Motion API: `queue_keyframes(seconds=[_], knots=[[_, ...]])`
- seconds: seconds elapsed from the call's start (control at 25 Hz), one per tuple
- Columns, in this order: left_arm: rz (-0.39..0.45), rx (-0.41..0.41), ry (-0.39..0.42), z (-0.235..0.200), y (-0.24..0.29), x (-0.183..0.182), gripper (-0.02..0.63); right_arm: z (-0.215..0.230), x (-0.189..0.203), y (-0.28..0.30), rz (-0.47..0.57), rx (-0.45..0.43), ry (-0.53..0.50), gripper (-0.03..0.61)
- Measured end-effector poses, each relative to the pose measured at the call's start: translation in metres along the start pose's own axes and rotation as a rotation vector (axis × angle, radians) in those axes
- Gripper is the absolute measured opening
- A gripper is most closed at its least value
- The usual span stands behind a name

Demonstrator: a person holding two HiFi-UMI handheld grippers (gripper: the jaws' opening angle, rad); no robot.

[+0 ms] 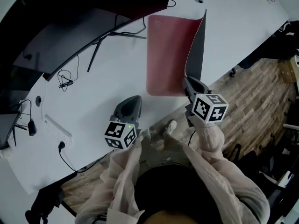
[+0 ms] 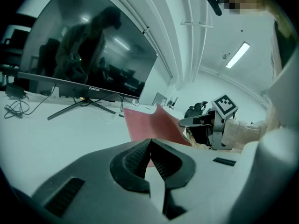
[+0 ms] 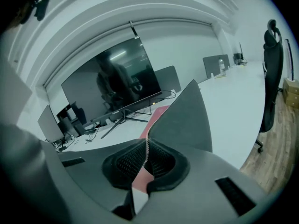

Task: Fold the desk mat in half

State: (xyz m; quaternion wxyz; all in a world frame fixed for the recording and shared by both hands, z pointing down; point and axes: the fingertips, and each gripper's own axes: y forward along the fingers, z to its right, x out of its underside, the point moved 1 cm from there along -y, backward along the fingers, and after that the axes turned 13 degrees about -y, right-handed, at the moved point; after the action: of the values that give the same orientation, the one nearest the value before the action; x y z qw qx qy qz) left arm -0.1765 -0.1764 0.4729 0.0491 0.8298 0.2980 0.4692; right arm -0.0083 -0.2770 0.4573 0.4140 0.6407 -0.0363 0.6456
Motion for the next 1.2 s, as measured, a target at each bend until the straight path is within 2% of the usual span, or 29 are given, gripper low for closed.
queue_keyframes(seconds=[0.24,0.48,0.64,0.88,1.08,1.2], knots=[[0.026,-0.063,-0.042,-0.038,-0.026,-0.002,0.028,-0.053,0.012,0.043,-0.067,-0.098,-0.055,0.029],[0.034,-0.118,-0.086,-0.064,-0.049,0.006,0.028,-0.105,0.055,0.081,-0.201,-0.186,-0.148,0.029],[0.036,-0.128,-0.099,-0.071,-0.057,0.01,0.028,-0.116,0.074,0.091,-0.244,-0.182,-0.145,0.029],[0.032,-0.128,-0.101,-0.072,-0.059,0.016,0.028,-0.115,0.079,0.093,-0.242,-0.17,-0.132,0.038],[0.029,-0.121,-0.092,-0.065,-0.057,0.017,0.028,-0.126,0.084,0.091,-0.233,-0.217,-0.083,0.097],[0.033,-0.115,-0.081,-0.057,-0.056,0.017,0.028,-0.13,0.083,0.083,-0.211,-0.254,-0.035,0.169]])
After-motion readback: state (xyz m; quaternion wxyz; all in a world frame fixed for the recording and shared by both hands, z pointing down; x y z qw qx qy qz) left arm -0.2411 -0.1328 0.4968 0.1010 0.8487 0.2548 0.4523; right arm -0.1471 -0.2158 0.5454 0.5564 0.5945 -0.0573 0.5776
